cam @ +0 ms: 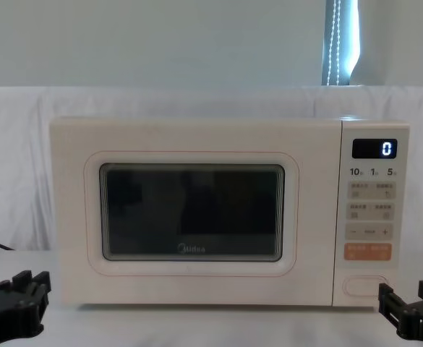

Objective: Press the button to open the microwave door with one hand; close the microwave door with the other hand.

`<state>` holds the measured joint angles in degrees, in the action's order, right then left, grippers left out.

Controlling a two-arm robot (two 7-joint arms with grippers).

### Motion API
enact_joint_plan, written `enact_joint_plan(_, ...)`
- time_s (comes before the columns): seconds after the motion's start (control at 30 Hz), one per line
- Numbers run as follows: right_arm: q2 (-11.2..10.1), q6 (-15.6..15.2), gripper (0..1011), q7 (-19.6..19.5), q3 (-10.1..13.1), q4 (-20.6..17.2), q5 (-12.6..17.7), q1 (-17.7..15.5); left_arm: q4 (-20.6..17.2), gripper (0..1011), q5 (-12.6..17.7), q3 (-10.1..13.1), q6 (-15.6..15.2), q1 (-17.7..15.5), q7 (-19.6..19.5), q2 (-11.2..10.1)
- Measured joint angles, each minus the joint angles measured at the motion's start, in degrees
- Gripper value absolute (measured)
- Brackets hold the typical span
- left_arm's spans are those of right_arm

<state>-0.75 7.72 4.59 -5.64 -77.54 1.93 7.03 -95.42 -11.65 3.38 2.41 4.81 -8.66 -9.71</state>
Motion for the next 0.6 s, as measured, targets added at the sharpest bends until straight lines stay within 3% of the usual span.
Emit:
enact_joint_plan(0.23, 0.0, 0.0, 771, 0.0, 0.0, 0.0, 0.0, 0.0, 0.0, 341, 0.0, 0.0, 0.0, 0.0, 0.0, 0.0)
enact_joint_plan(0.6, 0.0, 0.0, 1002, 0.0, 0.0, 0.0, 0.0, 0.0, 0.0, 715, 0.0, 0.0, 0.0, 0.0, 0.0, 0.0)
